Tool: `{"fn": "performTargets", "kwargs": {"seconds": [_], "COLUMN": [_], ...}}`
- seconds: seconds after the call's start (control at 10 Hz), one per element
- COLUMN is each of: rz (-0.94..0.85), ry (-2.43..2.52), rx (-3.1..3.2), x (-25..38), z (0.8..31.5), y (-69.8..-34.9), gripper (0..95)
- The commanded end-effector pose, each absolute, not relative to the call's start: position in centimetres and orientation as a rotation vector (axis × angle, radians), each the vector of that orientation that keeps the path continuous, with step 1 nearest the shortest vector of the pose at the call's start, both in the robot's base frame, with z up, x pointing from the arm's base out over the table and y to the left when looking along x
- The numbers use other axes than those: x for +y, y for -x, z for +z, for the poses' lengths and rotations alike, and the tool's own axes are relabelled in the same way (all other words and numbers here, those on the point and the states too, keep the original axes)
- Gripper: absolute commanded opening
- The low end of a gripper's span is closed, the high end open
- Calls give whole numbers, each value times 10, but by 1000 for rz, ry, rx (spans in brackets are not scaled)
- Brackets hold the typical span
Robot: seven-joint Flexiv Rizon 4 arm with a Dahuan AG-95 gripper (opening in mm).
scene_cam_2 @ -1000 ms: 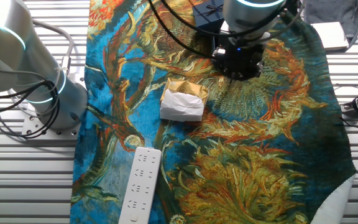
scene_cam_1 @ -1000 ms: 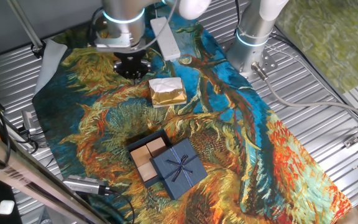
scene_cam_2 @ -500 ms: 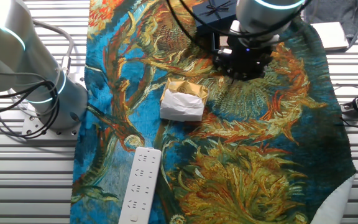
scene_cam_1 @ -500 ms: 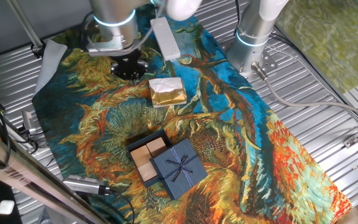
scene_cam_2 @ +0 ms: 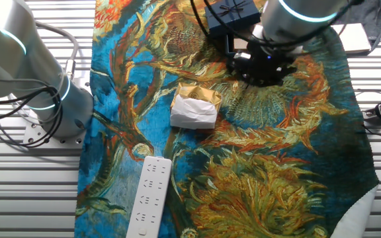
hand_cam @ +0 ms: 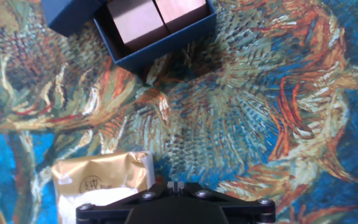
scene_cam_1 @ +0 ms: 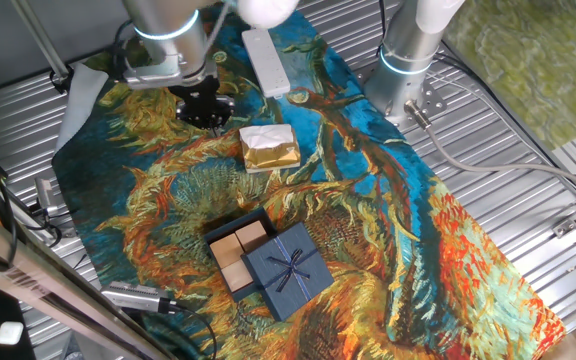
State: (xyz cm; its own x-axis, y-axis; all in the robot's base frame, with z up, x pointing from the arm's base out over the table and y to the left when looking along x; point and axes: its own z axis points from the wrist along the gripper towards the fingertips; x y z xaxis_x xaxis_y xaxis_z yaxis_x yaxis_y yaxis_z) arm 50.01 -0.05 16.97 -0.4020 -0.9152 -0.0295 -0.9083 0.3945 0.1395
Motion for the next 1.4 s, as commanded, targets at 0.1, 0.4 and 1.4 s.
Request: {"fn": "performTargets", "kwargs": {"seconds": [0.1, 0.4, 1.4], "rz": [-263, -332, -572], "ry": [-1644, -1574, -1373], "rx": [-2595, -2615, -2709], "x": [0, 0, 0], "z": [170, 170, 170], "y": [-500, -500, -500], "gripper": [0, 0, 190]}}
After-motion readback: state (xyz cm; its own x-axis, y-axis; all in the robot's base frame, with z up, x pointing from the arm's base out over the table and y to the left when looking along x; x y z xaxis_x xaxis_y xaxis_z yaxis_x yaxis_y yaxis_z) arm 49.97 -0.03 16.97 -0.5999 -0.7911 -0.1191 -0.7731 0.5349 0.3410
